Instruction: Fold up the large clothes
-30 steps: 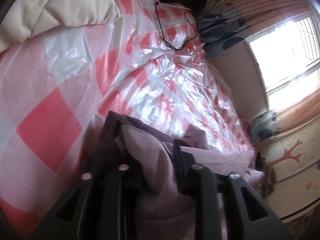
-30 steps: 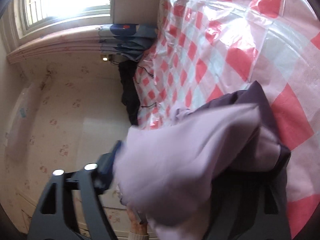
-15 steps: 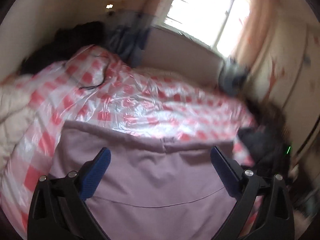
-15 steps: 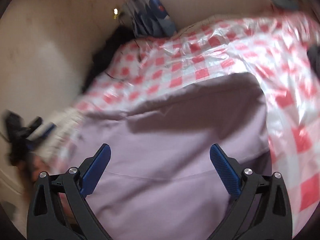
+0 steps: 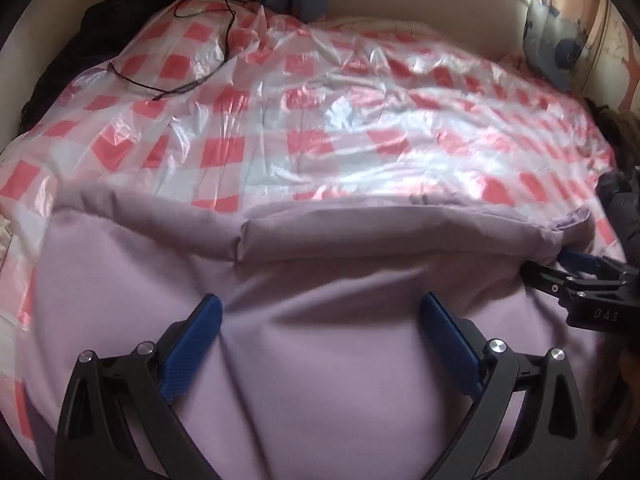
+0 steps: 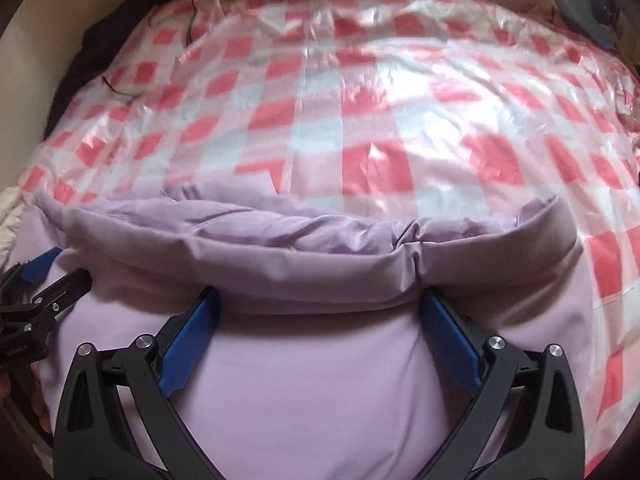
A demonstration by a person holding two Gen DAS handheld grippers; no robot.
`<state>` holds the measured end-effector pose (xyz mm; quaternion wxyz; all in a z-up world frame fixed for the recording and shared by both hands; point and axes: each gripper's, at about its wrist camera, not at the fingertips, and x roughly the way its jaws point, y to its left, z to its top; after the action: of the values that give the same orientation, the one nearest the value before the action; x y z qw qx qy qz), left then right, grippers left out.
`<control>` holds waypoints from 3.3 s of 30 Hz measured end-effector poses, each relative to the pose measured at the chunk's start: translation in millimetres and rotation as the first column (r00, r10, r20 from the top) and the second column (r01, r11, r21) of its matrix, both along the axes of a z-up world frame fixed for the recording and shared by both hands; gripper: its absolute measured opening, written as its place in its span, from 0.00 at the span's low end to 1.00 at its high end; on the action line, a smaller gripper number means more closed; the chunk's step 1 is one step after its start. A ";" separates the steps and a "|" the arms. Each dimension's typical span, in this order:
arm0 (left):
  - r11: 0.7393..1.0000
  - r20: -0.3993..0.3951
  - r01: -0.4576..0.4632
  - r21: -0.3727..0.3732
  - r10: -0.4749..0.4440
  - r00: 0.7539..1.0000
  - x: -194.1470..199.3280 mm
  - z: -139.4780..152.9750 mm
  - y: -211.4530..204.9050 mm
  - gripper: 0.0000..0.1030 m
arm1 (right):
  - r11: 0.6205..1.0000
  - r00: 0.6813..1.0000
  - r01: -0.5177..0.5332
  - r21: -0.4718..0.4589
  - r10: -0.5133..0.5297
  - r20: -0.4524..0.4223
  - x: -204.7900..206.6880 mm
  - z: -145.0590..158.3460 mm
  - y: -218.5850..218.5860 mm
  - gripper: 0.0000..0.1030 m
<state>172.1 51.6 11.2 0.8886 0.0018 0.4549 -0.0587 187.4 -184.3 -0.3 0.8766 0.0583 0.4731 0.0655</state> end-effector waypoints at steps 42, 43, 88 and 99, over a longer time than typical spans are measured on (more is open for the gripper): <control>0.992 0.176 -0.093 0.090 0.076 0.981 -136.7 9.4 51.8 0.94 | 0.984 0.971 -0.161 -0.083 0.173 0.166 -147.2 -20.7 22.5 0.94; 0.990 0.193 -0.094 0.103 0.073 0.979 -144.2 14.1 52.6 0.94 | 0.988 0.976 -0.142 -0.067 0.151 0.157 -147.2 -12.1 21.0 0.94; 0.999 0.336 0.006 0.034 -0.017 0.942 -186.3 21.2 -4.2 0.94 | 0.999 0.985 0.054 -0.005 -0.053 0.166 -206.2 -31.7 -64.2 0.94; 1.000 0.322 0.005 0.030 -0.015 0.947 -183.2 18.2 -5.0 0.94 | 0.995 0.967 0.097 0.002 -0.095 0.238 -172.6 39.4 -75.1 0.94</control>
<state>-11.1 46.5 29.4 0.9505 0.0265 0.3045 -0.0555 14.8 -259.4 39.1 0.9294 0.0688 0.3615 0.0274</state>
